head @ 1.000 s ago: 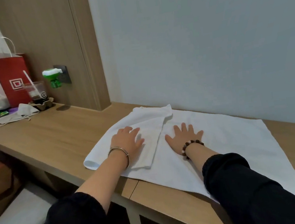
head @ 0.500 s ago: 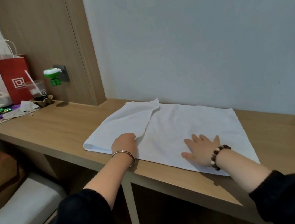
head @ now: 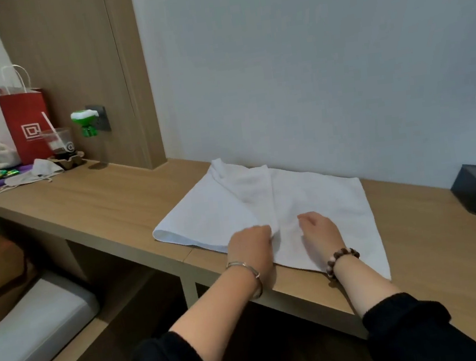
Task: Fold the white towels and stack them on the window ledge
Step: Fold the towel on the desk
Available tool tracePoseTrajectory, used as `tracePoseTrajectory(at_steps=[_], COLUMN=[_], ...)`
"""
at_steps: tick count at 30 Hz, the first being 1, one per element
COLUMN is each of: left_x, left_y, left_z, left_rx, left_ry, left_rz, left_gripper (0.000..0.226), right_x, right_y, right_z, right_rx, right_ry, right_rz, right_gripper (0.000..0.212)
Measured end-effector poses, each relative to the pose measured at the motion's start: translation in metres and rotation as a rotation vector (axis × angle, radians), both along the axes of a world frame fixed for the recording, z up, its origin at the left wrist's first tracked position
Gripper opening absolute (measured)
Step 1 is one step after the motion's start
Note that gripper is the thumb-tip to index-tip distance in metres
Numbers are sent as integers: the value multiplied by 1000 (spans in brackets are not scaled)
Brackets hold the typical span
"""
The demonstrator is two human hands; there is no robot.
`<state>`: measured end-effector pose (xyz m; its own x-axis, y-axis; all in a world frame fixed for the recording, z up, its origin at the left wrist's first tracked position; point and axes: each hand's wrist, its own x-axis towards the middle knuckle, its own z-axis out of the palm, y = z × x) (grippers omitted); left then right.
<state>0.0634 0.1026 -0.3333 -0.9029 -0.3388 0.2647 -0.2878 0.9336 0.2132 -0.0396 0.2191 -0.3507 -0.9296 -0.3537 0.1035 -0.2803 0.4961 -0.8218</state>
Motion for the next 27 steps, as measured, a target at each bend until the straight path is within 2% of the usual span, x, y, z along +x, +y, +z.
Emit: tracePoseTrajectory(at_steps=[1,2,4,5,8,10,13,16,19,21,25,27], left_x=[3,5,8,9,8,8,7,7,4,-1,-7,-8], left_y=[3,3,1,-1,-8,-16,-34,-49,-54,-54,-51,-50], left_z=[-11,-19,-27,-28,-26,-24,-18,-9,5,12,16,10], left_rx=[7,11,10,10,41,102,233,222,86,9,113,152], left_ry=[-16,-19,-29,-45,-118,-146,-164,-184,-205,-251,-273,-256], left_rz=[-10,-18,-49,-70,-125,-150,-158,-38,149,210,237,235], left_gripper=[9,13,29,35,43,44,41,41,52,57,52,57], right_x=[-2,-3,-3,-2,-1,1,8,18,31,35,28,19], right_y=[3,6,11,14,20,19,13,5,-4,-10,-9,-5], right_z=[1,2,5,6,8,16,33,45,50,52,61,63], right_rx=[-133,-184,-111,1,458,625,785,799,771,674,511,520], right_ry=[-59,-97,-131,-105,179,299,336,300,293,210,-91,-109], right_rz=[-43,-55,-14,22,95,100,146,219,292,340,420,430], right_gripper=[31,29,30,31,33,34,37,39,40,39,32,26])
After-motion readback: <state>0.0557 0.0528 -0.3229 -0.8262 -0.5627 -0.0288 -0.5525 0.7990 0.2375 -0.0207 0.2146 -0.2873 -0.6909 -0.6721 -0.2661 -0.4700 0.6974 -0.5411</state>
